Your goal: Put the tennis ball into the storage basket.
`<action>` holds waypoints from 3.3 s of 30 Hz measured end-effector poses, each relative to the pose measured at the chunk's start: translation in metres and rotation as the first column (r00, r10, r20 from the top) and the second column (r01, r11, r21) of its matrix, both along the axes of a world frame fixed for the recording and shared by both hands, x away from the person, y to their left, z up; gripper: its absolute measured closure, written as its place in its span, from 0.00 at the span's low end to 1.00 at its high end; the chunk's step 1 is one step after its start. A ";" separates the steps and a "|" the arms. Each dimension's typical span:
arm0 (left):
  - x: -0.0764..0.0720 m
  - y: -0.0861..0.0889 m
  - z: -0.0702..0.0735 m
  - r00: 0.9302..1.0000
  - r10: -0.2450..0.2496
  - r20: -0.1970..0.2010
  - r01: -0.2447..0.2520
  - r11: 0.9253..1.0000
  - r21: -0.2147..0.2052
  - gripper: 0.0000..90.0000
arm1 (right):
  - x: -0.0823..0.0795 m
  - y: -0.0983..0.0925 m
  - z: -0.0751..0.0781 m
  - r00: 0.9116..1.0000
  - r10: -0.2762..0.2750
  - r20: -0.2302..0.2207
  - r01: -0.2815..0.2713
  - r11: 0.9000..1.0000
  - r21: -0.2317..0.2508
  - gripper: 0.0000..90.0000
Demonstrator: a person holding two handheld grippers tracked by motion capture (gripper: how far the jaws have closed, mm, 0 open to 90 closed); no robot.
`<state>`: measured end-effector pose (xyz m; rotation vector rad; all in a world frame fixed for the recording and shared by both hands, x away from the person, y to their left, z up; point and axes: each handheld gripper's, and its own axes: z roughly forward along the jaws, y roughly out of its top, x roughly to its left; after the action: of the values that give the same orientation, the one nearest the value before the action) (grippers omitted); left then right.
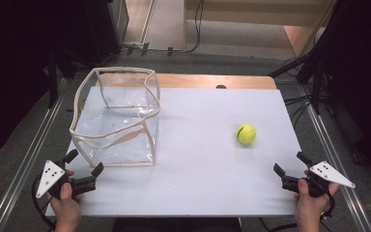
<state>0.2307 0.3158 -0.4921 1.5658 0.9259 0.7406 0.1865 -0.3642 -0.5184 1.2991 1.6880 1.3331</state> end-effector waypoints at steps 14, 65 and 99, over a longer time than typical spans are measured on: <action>0.000 -0.001 -0.001 1.000 0.006 0.006 -0.006 1.000 -0.003 0.00 | 0.007 0.007 0.006 0.989 0.144 -0.037 -0.143 0.990 0.018 0.00; 0.001 -0.004 -0.002 1.000 -0.003 -0.005 0.003 1.000 0.021 0.00 | 0.078 0.047 0.060 0.932 0.227 -0.283 -0.281 0.946 -0.165 0.00; 0.001 -0.004 -0.002 1.000 -0.005 -0.007 0.005 1.000 0.019 0.00 | 0.124 0.064 0.074 0.878 0.260 -0.402 -0.383 0.886 -0.260 0.00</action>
<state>0.2312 0.3119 -0.4940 1.5874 0.9220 0.7432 0.3106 -0.3001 -0.4448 1.1342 2.3586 0.9533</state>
